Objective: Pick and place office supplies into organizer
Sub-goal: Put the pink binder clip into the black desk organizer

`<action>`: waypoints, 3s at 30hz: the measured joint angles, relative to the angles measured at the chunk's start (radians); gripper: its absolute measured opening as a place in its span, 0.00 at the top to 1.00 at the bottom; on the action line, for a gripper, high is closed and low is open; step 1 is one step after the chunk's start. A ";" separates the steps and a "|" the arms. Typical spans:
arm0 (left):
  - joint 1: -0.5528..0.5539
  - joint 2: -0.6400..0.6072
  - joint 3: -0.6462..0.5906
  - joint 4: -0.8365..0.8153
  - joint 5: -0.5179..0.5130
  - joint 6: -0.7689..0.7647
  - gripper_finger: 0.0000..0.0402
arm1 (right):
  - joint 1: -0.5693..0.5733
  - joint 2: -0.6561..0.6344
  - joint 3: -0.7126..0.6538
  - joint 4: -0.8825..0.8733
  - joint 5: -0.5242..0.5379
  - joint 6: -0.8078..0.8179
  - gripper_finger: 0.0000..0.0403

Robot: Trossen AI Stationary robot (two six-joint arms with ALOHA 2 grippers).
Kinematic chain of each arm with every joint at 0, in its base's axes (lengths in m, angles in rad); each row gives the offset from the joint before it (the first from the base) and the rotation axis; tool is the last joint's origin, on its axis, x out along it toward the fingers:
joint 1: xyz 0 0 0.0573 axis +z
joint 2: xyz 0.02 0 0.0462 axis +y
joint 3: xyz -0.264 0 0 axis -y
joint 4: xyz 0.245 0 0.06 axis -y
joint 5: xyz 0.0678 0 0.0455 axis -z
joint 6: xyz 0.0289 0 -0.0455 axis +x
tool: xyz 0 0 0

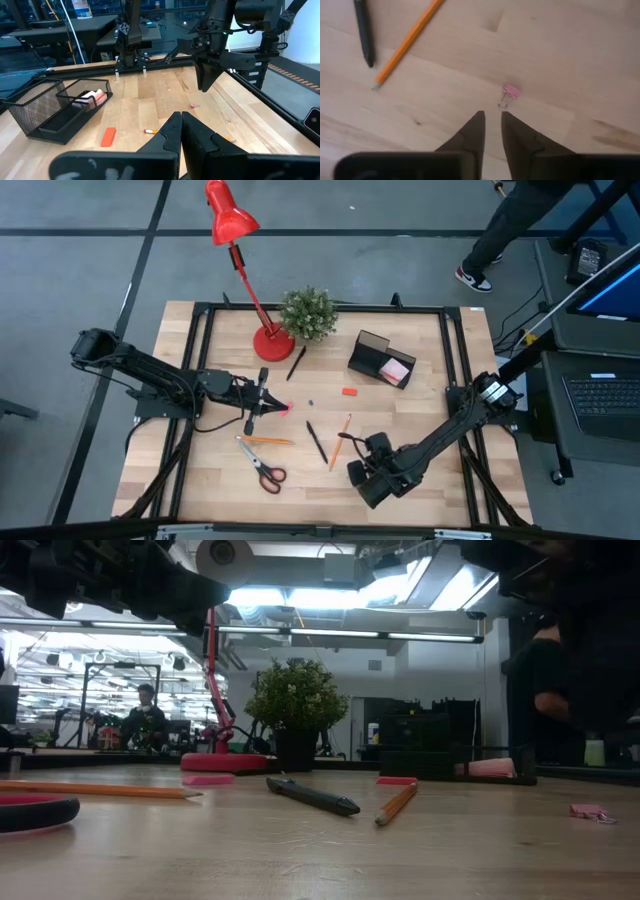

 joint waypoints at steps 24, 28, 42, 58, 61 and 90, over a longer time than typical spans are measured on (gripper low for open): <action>0.000 0.000 0.000 -0.004 0.000 -0.001 0.99 | -0.002 0.108 -0.002 -0.031 0.015 0.166 0.62; 0.000 0.000 0.000 -0.004 0.000 -0.001 0.99 | -0.005 0.141 -0.002 -0.019 0.016 0.187 0.61; 0.000 0.000 0.000 -0.004 0.000 0.014 0.99 | -0.038 0.168 0.002 -0.011 0.006 0.240 0.61; 0.000 0.000 0.000 -0.004 0.000 0.015 0.99 | -0.045 0.170 0.000 -0.006 0.003 0.288 0.61; 0.000 0.000 0.000 -0.004 0.000 0.015 0.99 | -0.045 0.170 0.000 -0.009 0.000 0.286 0.61; 0.000 0.000 0.000 -0.004 0.000 0.011 0.99 | -0.044 0.171 0.000 -0.024 0.016 0.183 0.82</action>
